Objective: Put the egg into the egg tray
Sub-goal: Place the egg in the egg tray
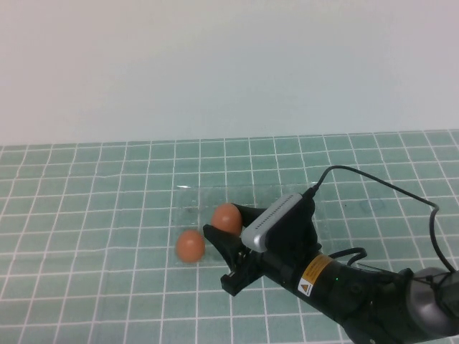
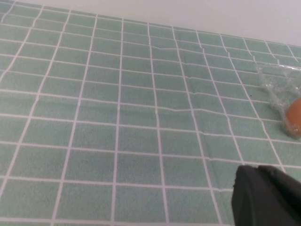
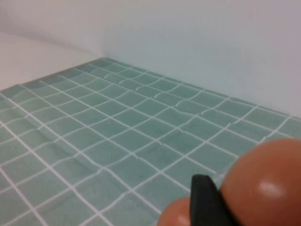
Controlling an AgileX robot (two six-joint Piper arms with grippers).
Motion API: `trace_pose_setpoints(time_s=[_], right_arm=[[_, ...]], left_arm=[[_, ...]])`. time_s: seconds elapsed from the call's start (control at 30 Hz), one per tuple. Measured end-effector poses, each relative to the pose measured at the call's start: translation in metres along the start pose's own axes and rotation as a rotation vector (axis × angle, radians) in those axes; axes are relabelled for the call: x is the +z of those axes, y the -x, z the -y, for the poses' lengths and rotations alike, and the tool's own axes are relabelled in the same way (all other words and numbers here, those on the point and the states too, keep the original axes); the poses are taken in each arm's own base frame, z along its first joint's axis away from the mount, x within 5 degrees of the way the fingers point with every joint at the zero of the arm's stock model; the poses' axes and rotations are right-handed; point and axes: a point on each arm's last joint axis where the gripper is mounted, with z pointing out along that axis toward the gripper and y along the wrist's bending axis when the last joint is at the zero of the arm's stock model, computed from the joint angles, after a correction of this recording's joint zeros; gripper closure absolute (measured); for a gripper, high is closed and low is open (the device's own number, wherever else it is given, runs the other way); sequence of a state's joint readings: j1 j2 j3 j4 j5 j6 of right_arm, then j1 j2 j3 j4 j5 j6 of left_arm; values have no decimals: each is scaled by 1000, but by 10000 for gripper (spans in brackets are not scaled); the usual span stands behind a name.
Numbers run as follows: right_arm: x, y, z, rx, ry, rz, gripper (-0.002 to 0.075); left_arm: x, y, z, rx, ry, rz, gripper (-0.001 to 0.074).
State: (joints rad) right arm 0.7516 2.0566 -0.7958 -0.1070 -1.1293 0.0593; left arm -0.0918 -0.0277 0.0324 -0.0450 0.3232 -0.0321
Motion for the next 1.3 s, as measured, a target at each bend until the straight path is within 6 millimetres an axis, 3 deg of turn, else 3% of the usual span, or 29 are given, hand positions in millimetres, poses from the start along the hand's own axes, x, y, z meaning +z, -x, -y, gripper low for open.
trace_pose_setpoints(time_s=[0.3, 0.6, 1.3], right_arm=[[9, -12, 0, 38, 4, -19, 349], [26, -8, 2, 63, 2, -9, 349], [27, -20, 6, 134, -52, -121, 349]], left_arm=[[0, 0, 0, 0, 0, 0, 736], [0, 0, 0, 0, 0, 0, 736], [0, 0, 0, 0, 0, 0, 736]])
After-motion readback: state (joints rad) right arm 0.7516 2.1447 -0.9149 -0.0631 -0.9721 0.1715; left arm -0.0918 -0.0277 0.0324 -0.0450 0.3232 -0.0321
